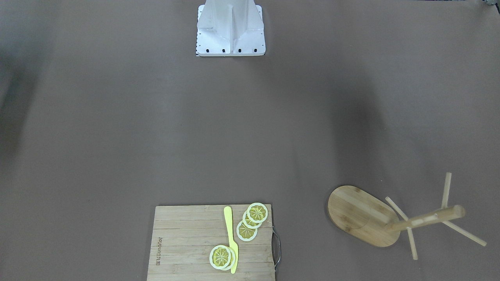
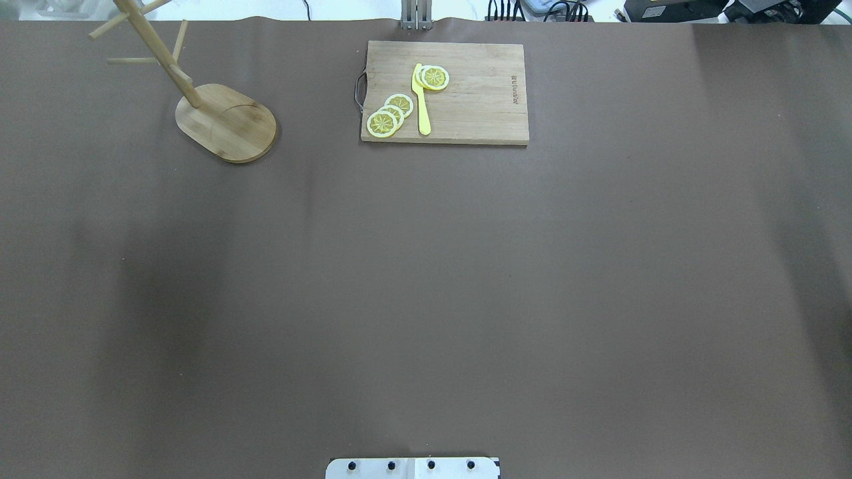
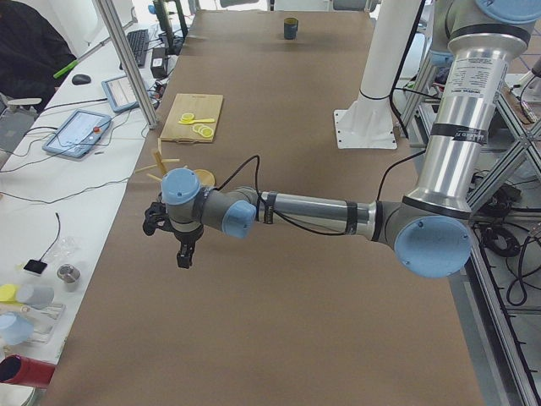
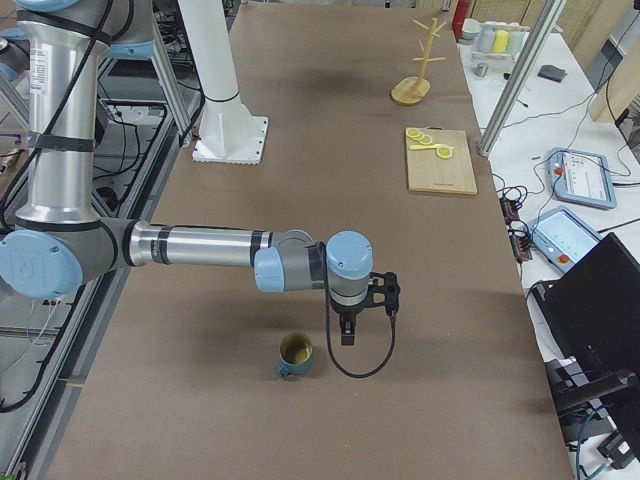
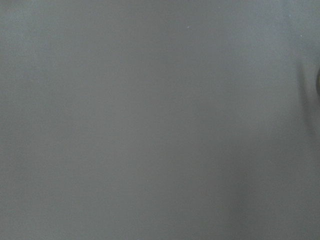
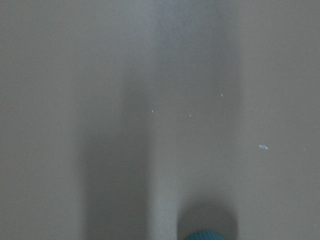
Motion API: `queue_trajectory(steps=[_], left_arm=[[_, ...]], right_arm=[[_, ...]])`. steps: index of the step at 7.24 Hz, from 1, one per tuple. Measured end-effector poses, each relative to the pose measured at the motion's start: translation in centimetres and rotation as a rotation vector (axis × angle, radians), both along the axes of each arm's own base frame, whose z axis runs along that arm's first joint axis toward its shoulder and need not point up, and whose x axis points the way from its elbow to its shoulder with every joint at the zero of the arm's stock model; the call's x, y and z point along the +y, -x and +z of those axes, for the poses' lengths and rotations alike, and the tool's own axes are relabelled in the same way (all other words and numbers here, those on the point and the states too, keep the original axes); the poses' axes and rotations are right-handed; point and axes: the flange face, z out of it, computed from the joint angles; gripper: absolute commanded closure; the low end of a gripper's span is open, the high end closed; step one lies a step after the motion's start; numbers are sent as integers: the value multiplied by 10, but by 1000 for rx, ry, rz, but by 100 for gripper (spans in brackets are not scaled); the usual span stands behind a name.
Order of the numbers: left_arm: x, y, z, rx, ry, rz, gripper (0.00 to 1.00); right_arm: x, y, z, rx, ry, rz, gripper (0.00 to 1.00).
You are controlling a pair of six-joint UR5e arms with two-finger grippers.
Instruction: Hang cup on storage rack
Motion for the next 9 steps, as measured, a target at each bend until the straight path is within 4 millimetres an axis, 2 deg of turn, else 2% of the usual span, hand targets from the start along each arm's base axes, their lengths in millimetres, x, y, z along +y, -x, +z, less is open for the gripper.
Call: queue_trajectory(steps=[1,3,6,9], left_arm=[[0,0,0,0,0,0,2],[0,0,0,0,1,-1,2],[0,0,0,0,2,-1,2],[-1,0,0,0,1,-1,2]], right_arm=[[26,-1,9,-3,10,-5,0],[52,-1,41,-2,0,-8,0],[65,2,81,3,22,-18,0],[70,11,103,-1,63,-41,1]])
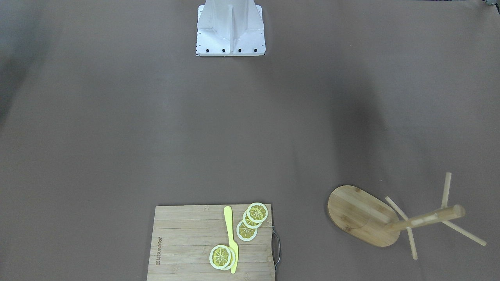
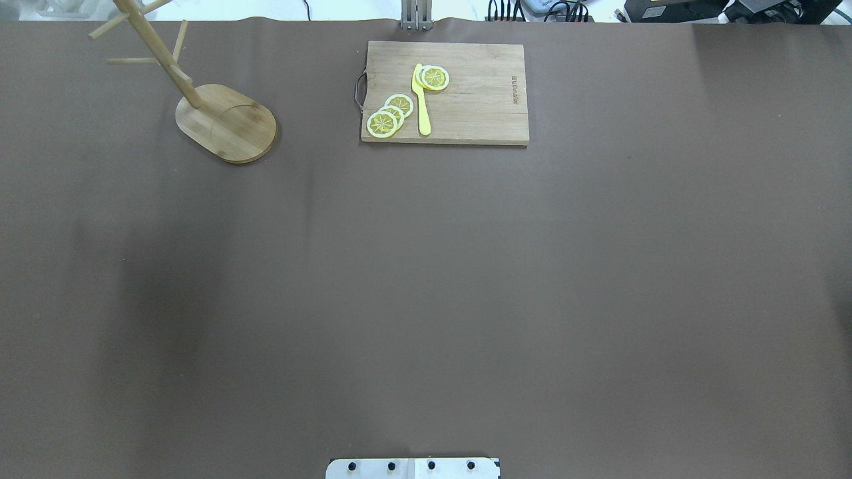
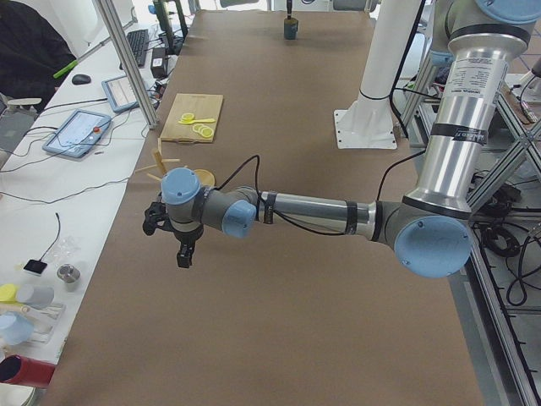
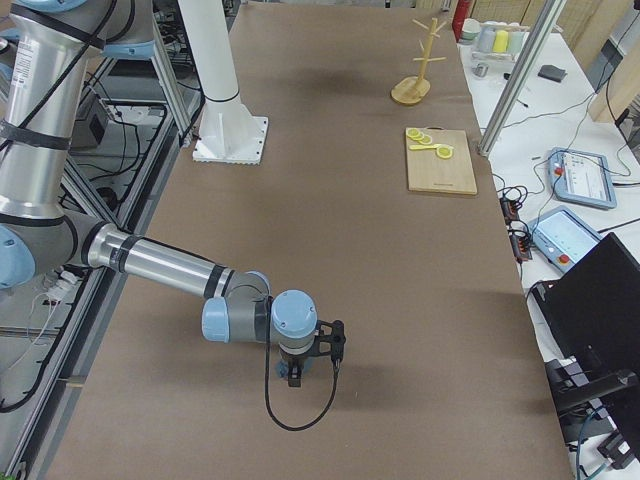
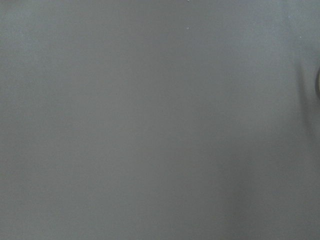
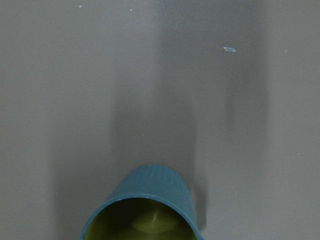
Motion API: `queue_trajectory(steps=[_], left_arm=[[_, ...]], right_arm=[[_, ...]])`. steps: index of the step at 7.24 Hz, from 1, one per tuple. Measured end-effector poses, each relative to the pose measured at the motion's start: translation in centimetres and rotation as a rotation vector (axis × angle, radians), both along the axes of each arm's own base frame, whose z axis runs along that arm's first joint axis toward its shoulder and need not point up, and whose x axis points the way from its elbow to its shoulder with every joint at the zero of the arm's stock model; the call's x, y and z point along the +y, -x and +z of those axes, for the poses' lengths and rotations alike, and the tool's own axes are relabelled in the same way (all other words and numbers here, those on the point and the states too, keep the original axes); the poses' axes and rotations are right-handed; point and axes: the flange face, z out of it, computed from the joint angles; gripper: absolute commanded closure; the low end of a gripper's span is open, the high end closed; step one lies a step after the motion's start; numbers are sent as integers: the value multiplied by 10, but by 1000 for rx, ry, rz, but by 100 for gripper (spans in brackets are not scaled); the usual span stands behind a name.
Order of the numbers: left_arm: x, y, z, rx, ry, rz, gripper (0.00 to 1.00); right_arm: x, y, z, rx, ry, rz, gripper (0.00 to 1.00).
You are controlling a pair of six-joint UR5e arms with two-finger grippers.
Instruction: Hang cup on storage rack
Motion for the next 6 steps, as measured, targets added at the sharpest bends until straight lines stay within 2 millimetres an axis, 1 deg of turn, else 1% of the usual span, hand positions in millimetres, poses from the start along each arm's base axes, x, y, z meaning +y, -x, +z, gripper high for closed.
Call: queue_trajectory(steps=[1,2,3,4,6], left_arm=[[0,0,0,0,0,0,2],[0,0,0,0,-1,0,2],[0,0,0,0,-1,1,2],[0,0,1,0,0,1,2],[0,0,3,-1,3,2,2]], right_arm=[[1,2,5,-2,8,-6,20],[2,4,9,-2,15,-10,58],[2,5,12,-2,18,-14,94],[-2,8,12,1,17,-20,100],[-12,15,10,4,14,-34,100]])
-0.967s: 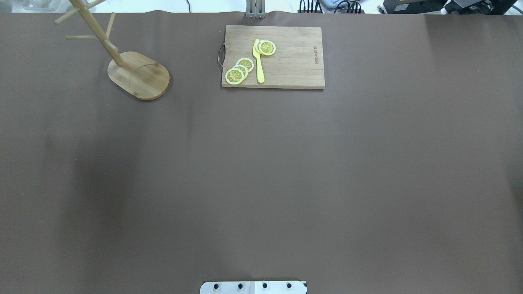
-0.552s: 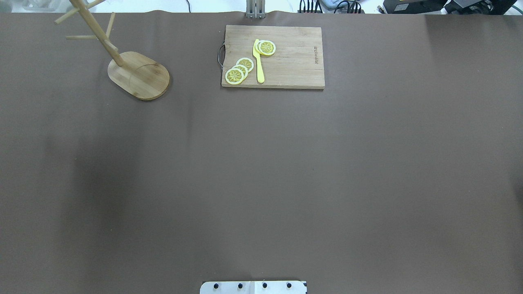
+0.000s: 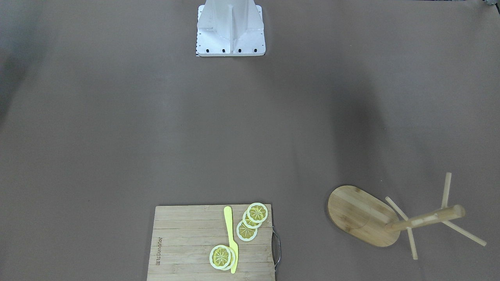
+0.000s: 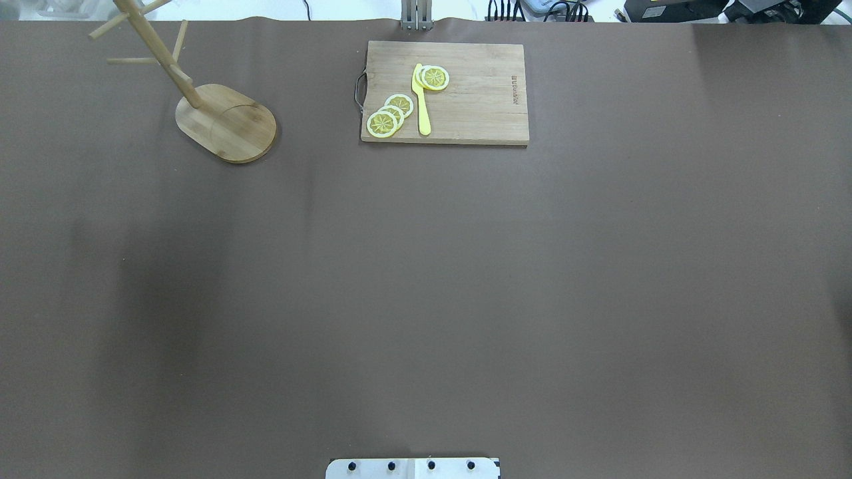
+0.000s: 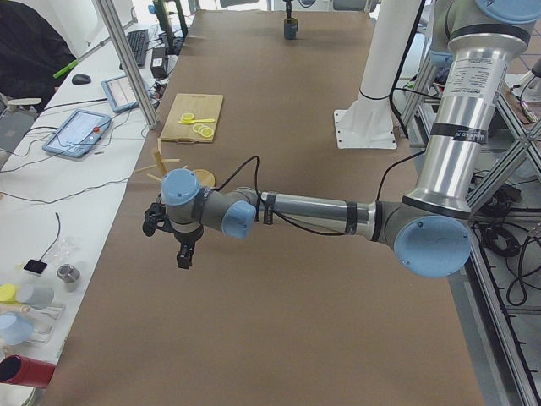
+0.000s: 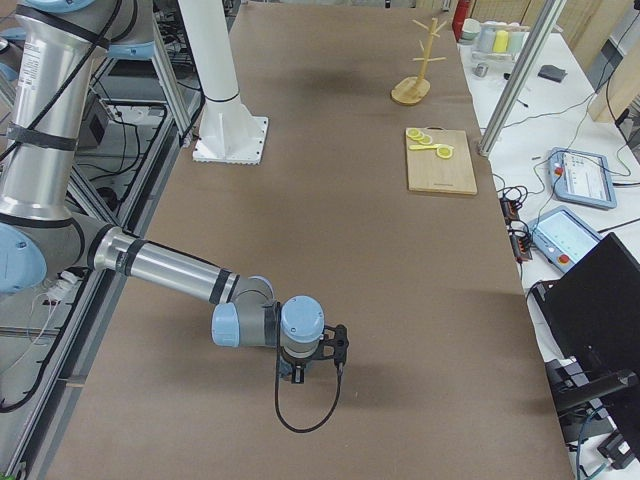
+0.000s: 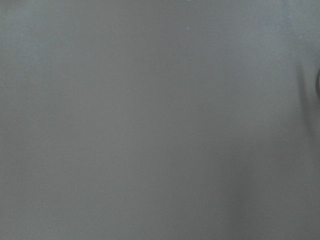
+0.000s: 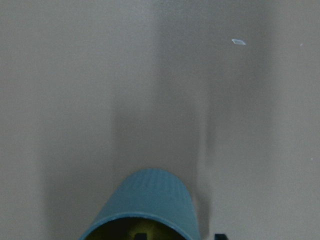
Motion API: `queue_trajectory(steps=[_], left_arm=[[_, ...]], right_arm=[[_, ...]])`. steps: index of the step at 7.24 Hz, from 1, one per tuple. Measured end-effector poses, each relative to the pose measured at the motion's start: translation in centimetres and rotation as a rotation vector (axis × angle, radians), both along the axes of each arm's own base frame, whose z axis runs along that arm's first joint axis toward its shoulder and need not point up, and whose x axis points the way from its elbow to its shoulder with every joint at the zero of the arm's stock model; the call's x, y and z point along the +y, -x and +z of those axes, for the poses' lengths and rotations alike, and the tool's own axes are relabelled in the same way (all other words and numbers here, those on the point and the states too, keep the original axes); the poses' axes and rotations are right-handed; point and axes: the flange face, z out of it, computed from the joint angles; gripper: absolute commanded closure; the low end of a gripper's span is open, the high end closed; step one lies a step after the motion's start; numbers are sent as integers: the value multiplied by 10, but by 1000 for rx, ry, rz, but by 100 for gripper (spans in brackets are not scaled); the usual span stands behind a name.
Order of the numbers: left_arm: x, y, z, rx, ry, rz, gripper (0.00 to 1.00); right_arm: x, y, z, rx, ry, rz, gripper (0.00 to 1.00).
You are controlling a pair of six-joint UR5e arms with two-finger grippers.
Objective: Hang cup on storage rack
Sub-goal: 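Carry the dark blue mug in the right gripper toward the table center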
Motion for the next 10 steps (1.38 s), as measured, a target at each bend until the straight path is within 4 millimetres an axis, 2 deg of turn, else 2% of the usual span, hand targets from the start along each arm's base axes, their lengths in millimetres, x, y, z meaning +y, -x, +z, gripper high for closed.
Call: queue_trajectory(steps=[3,4,5,6,7,8,9,10], left_arm=[[0,0,0,1,0,0,2],[-1,0,-1,2,0,0,2],[-1,0,-2,2,-2,0,2],[0,0,-2,2,-3,-1,2],[0,0,-3,4,-3,-1,2],[0,0,-2,4,-2,0,2],[0,0,-2,5,-1,0,2],[0,0,-1,5,0,1,2]], right_arm=[[-33,7,-27,-37,-22,21,100],[-50,10,-44,-61,-22,38,100],[-70,13,-72,-76,-12,65,100],[-91,15,-115,-86,19,114,100],[-109,22,-172,-98,63,182,100],[-122,45,-231,-112,101,230,100],[-135,84,-281,-122,136,255,100],[-152,137,-334,-127,181,286,100]])
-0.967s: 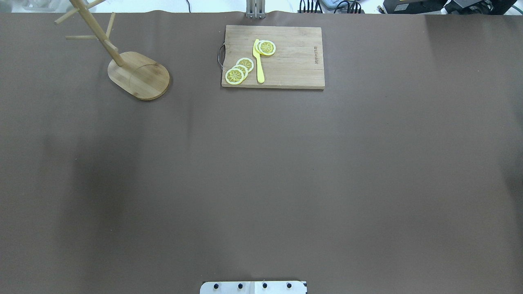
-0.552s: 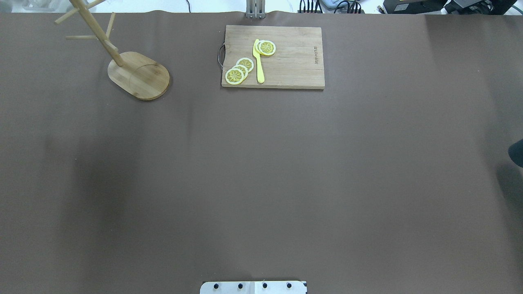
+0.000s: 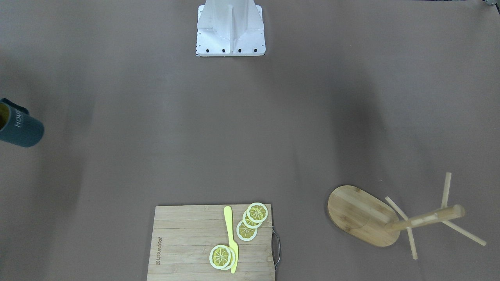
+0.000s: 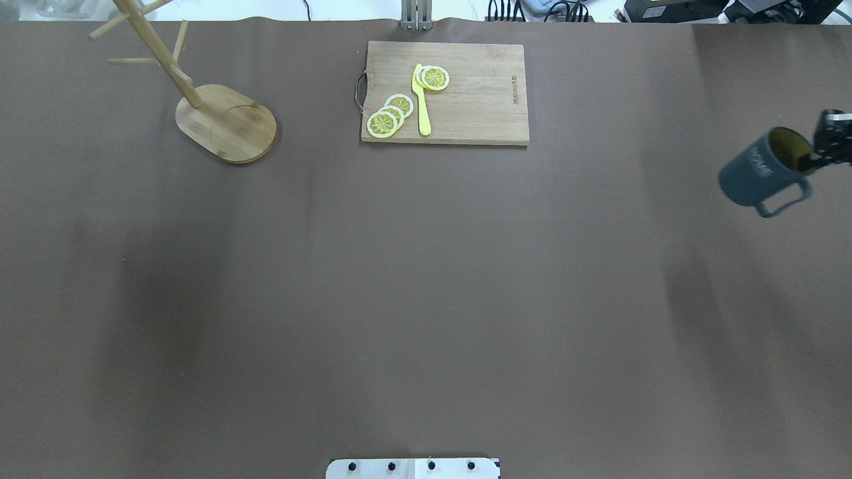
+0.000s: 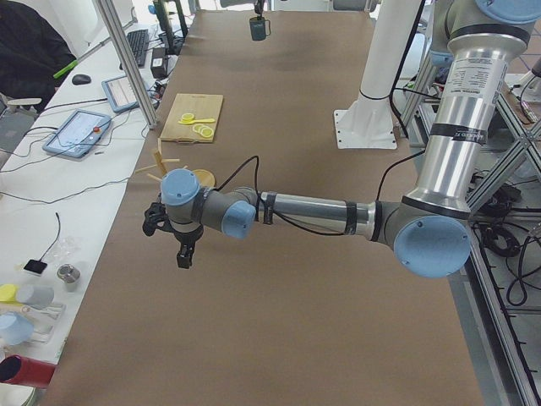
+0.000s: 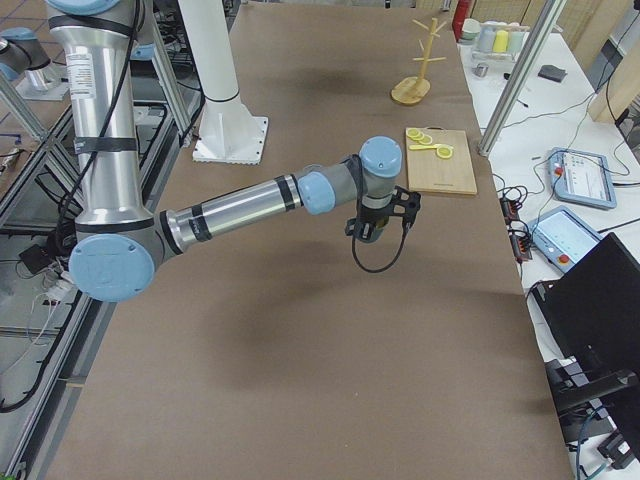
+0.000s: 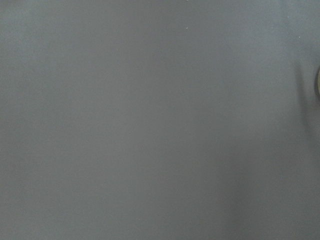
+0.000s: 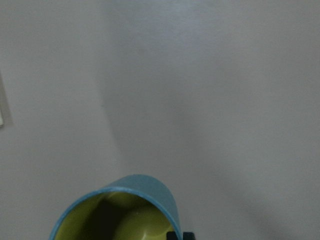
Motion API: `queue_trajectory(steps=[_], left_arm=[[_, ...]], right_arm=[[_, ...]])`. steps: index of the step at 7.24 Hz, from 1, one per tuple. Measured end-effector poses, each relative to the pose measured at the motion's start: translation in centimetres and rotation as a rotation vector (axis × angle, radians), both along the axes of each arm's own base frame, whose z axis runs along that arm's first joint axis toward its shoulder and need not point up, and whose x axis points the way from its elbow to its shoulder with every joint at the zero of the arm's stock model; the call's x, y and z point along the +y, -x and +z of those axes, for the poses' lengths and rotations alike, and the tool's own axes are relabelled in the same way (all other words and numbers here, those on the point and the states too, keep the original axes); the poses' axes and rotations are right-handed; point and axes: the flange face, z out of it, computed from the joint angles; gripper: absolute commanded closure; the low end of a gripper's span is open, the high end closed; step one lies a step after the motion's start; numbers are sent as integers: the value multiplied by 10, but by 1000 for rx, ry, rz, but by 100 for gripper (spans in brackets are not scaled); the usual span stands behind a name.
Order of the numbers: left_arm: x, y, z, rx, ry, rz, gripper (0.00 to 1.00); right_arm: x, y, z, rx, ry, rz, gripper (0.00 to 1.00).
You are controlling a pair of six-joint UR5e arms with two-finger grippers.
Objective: Hang cup on storage rack
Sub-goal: 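Carry the dark blue mug in the right gripper toward the table center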
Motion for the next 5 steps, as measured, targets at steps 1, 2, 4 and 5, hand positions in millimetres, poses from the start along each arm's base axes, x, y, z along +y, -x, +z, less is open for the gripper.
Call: queue_trajectory(steps=[1,2,4,5], left_arm=[[0,0,1,0,1,0,2],[0,0,1,0,3,0,2],[0,0,3,-1,5,1,2],[1,0,4,-1,8,1,2]], right_arm=[[-11,59,-53,-5,49,41,100],[-13,116,-103,-13,96,88,100],[4,212,-182,-11,170,169,100],[18,249,-210,-2,203,205,100]])
